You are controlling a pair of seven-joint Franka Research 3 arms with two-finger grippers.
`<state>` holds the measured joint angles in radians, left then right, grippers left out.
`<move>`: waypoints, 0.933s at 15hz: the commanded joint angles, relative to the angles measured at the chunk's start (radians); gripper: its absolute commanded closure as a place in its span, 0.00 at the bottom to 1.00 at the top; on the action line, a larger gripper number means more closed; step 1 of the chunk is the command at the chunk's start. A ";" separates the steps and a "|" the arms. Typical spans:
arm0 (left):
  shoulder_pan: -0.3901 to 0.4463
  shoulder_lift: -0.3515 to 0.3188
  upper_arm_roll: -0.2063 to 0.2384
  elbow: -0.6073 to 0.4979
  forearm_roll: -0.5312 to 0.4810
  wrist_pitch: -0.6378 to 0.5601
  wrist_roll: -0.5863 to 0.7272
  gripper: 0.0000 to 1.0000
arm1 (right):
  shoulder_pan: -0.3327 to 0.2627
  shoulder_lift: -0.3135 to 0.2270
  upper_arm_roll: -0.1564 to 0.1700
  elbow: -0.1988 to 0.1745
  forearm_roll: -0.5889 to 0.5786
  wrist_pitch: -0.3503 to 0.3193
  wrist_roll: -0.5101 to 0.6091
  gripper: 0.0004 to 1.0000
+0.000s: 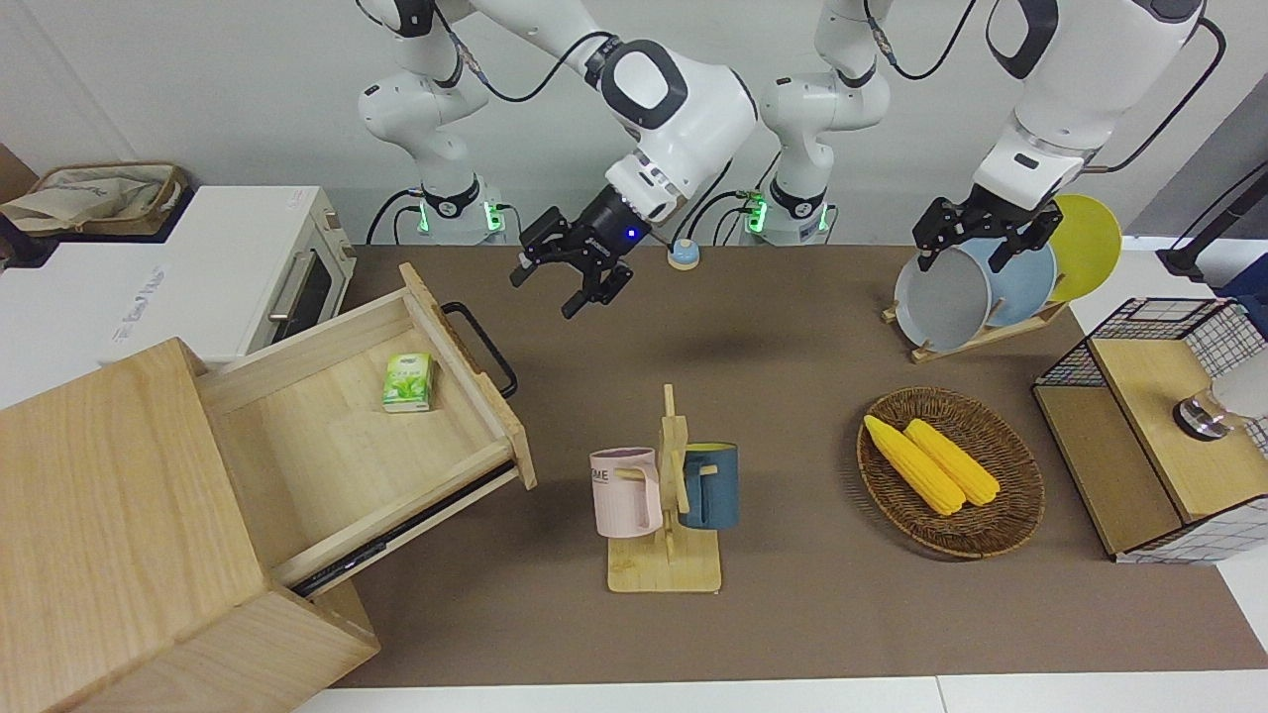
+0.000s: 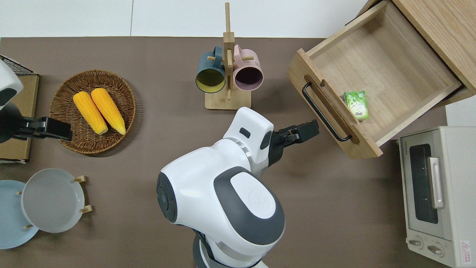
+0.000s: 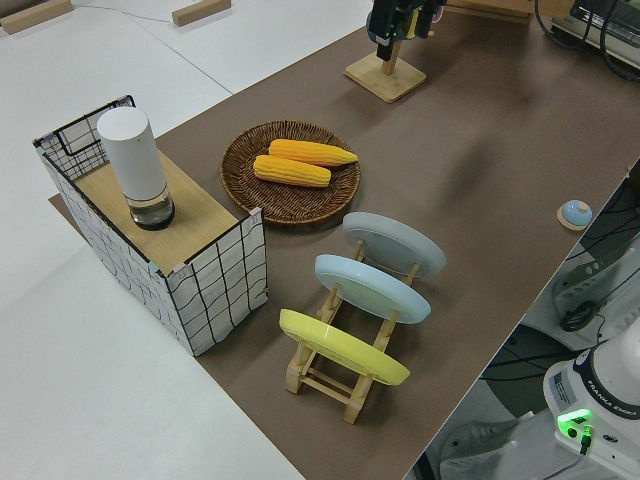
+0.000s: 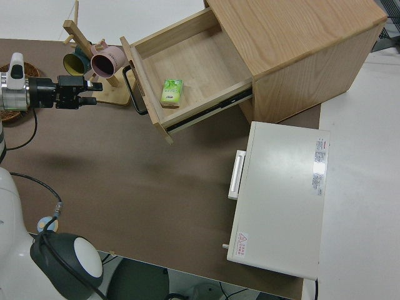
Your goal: Slide drawer open with right arm
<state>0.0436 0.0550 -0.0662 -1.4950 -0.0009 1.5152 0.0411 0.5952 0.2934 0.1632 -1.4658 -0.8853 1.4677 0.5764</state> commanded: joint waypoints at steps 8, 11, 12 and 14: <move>-0.007 -0.004 0.000 0.010 0.018 -0.018 -0.010 0.01 | -0.270 -0.267 0.010 0.001 0.538 0.022 -0.122 0.02; -0.007 -0.004 0.000 0.010 0.018 -0.018 -0.010 0.01 | -0.398 -0.312 0.022 -0.001 0.693 0.023 -0.171 0.02; -0.007 -0.004 0.000 0.010 0.018 -0.018 -0.010 0.01 | -0.440 -0.324 0.021 -0.002 0.745 0.036 -0.187 0.02; -0.007 -0.004 0.000 0.010 0.018 -0.018 -0.010 0.01 | -0.503 -0.345 0.013 -0.010 0.816 0.046 -0.252 0.02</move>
<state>0.0436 0.0550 -0.0662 -1.4950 -0.0009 1.5152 0.0411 0.2051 -0.0069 0.1641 -1.4444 -0.1846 1.4783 0.4128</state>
